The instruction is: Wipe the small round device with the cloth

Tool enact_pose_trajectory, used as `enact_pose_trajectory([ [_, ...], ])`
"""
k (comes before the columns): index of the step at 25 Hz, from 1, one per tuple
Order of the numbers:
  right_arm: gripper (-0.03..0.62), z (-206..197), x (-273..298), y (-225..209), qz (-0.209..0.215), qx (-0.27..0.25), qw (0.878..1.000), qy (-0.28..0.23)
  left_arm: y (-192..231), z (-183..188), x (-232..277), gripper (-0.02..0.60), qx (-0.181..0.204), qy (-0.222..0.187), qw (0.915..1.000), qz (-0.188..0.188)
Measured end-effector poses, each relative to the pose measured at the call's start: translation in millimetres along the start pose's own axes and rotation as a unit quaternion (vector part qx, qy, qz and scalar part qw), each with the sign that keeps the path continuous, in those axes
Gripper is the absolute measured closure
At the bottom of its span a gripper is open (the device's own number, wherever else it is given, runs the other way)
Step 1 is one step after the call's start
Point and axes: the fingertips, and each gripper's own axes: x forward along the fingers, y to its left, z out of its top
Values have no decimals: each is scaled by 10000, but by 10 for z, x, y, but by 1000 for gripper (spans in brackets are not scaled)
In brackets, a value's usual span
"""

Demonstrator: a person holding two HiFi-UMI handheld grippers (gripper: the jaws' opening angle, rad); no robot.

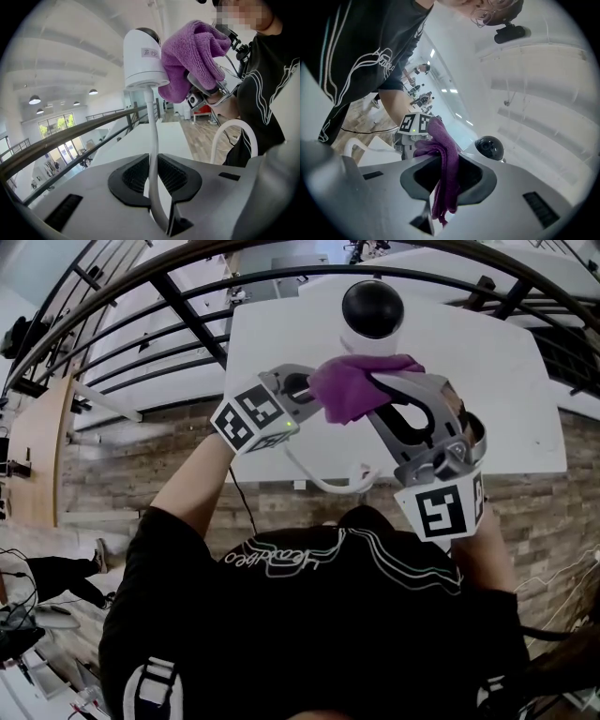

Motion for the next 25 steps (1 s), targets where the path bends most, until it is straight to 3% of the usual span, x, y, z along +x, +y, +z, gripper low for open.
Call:
enact_pose_trajectory([
  [14, 522, -276, -105, 336, 397, 711, 9963, 279, 5, 16, -21, 522, -10, -60, 10000, 22],
  [19, 522, -326, -277, 240, 226, 1493, 9884, 181, -16, 18, -21, 522, -25, -86, 10000, 18],
  [23, 522, -429, -391, 70, -164, 2311, 9726, 183, -8, 19, -29, 522, 47, -70, 9999, -55],
  [25, 522, -456, -436, -46, -316, 2435, 9692, 163, -6, 31, -29, 522, 103, -32, 9999, -109],
])
